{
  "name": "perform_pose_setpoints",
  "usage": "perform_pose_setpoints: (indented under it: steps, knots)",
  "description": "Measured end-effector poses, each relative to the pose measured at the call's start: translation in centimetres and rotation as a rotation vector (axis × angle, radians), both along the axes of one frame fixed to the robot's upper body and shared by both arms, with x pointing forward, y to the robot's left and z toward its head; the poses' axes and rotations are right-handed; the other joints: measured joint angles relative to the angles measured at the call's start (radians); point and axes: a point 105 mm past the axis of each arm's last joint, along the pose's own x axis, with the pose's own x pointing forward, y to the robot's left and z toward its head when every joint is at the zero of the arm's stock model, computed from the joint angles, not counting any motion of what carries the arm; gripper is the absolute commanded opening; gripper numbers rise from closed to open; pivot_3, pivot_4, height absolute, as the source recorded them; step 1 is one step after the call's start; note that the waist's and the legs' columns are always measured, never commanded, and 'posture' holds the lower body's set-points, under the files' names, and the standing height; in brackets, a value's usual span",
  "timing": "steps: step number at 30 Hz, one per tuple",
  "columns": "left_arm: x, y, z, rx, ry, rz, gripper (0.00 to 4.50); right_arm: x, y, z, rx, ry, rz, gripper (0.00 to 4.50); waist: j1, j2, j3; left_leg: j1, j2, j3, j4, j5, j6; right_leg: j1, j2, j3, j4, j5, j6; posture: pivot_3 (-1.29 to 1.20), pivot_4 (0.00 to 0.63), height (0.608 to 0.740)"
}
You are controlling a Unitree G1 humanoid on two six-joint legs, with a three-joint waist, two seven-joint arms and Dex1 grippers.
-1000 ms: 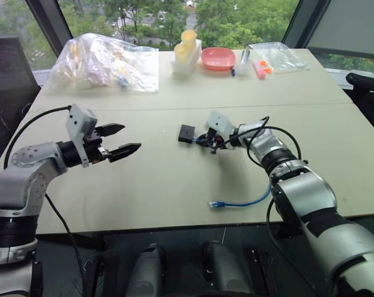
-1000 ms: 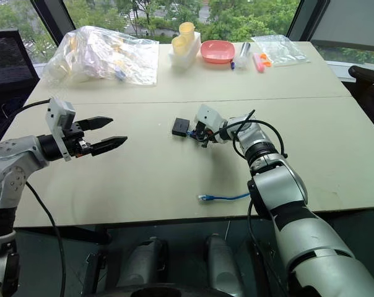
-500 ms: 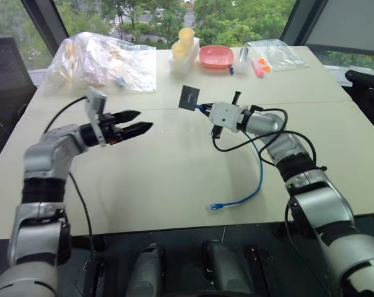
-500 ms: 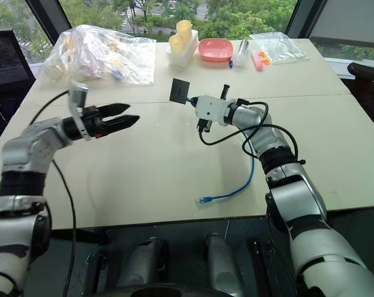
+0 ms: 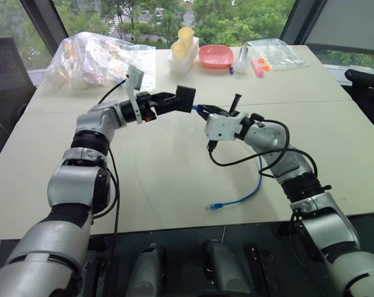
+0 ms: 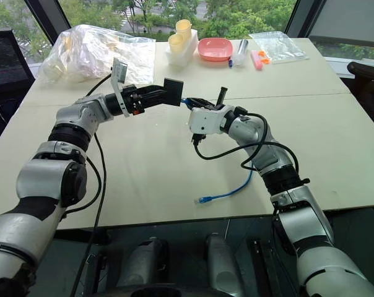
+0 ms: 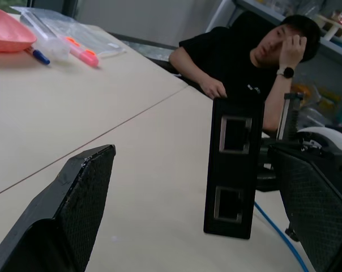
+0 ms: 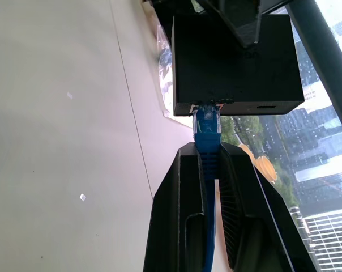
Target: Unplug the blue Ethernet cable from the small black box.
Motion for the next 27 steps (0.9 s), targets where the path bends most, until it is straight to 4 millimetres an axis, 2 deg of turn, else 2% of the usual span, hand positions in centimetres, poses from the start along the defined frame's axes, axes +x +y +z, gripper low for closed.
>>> perform_pose_setpoints:
  steps: [3,11,14,18,20,21,22,24,27]
  knots:
    - [-0.2,-0.6,-0.7,0.008,0.015,-0.026,3.66,-0.2,0.3,-0.4,0.005,0.016,-0.001,0.0,0.0,0.0,0.0,0.0,0.0,0.0,0.0,0.0,0.0,0.0,0.0,0.0,0.0,0.0,0.0,0.0,0.15,0.74]
    - [-0.9,-1.0,-0.6,-0.015,0.012,-0.098,0.62,-0.4,0.3,-0.7,0.006,0.033,-0.018,0.0,0.0,0.0,0.0,0.0,0.0,0.0,0.0,0.0,0.0,0.0,0.0,0.0,0.0,0.0,0.0,0.0,0.15,0.74]
    - [-0.9,-1.0,-0.7,-0.013,0.013,-0.097,0.53,-0.4,0.3,-0.8,0.004,0.035,-0.02,0.0,0.0,0.0,0.0,0.0,0.0,0.0,0.0,0.0,0.0,0.0,0.0,0.0,0.0,0.0,0.0,0.0,0.15,0.74]
    - [-0.5,-0.8,-0.9,0.013,0.017,-0.064,0.53,-0.8,0.4,-1.0,0.01,0.053,-0.004,1.74,0.0,0.0,0.0,0.0,0.0,0.0,0.0,0.0,0.0,0.0,0.0,0.0,0.0,0.0,0.001,0.0,0.15,0.74]
    - [-0.3,-0.5,-0.8,-0.002,0.019,-0.039,0.53,-1.1,-0.1,-1.4,0.052,0.095,-0.028,2.92,0.0,0.0,0.0,0.0,0.0,0.0,0.0,0.0,0.0,0.0,0.0,0.0,0.0,0.001,0.001,0.0,0.15,0.74]
    - [-0.3,-0.4,-0.7,-0.013,0.023,-0.033,0.53,-1.1,-0.7,-1.6,0.105,0.14,-0.057,3.26,0.001,0.0,0.0,0.0,0.0,0.0,0.0,0.0,0.0,0.0,0.0,0.0,0.0,0.001,0.001,0.0,0.15,0.74]
    - [-0.2,-0.1,-0.7,-0.027,0.031,-0.024,0.53,-1.1,-1.1,-1.9,0.189,0.199,-0.082,3.69,0.001,-0.001,0.0,0.0,0.0,-0.001,0.0,0.0,0.0,0.0,0.0,0.0,0.0,0.001,0.001,0.0,0.15,0.74]
    - [-0.1,0.6,-0.6,-0.09,0.063,-0.004,0.53,-1.5,-2.1,-2.5,0.505,0.405,-0.126,3.69,0.003,-0.001,0.0,0.0,0.001,-0.002,0.0,0.0,0.0,0.0,0.0,-0.001,0.001,0.001,0.001,0.0,0.15,0.74]
    - [-0.4,1.2,-1.2,-0.183,0.134,-0.002,0.53,-3.1,-1.3,-3.1,1.014,0.775,-0.049,3.69,-0.001,-0.001,0.0,0.0,0.002,-0.003,0.0,0.0,0.0,0.0,0.0,-0.001,0.002,0.001,0.001,0.0,0.15,0.74]
